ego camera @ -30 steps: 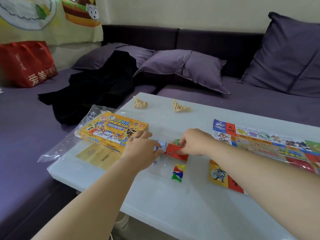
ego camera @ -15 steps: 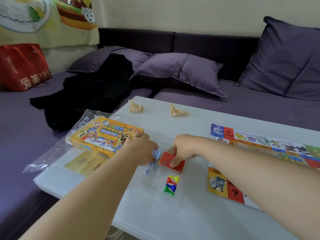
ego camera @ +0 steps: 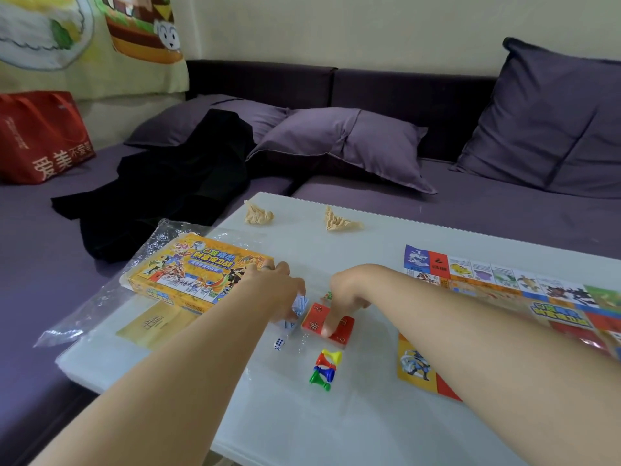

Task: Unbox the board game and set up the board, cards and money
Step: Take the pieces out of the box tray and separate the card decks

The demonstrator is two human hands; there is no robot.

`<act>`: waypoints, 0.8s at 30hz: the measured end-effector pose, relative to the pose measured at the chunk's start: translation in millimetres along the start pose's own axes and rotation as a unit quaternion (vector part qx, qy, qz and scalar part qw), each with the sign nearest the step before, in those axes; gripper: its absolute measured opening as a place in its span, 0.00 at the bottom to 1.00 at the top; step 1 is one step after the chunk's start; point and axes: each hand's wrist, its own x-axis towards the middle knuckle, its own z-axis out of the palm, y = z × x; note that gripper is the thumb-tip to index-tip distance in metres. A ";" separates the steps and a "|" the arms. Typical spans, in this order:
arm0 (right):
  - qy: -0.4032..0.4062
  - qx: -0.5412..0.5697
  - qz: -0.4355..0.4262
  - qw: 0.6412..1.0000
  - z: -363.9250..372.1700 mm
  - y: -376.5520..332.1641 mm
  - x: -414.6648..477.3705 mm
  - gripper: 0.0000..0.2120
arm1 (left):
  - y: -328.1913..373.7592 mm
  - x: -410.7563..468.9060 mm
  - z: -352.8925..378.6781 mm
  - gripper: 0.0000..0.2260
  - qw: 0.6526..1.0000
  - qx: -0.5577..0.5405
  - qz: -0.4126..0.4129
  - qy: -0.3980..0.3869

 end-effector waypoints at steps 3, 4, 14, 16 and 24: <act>0.004 0.025 0.002 1.000 -0.2 1.2 -0.3 0.28 | -0.4 -0.5 0.2 0.25 1.000 -0.004 0.001 -0.003; 0.010 0.034 0.001 0.999 0.5 2.4 0.0 0.27 | -0.6 -0.6 0.4 0.25 1.000 -0.007 0.000 -0.005; 0.188 0.148 -0.036 0.970 34.1 11.4 3.1 0.08 | -1.8 1.3 1.9 0.25 0.999 -0.037 -0.004 -0.020; 0.232 0.335 -0.055 0.912 37.6 21.7 -3.9 0.06 | -2.5 2.3 -1.5 0.25 0.999 -0.040 -0.002 -0.033; 0.218 0.408 -0.037 0.886 64.8 27.3 -5.7 0.13 | 3.4 7.5 -31.8 0.32 0.993 0.050 0.025 -0.105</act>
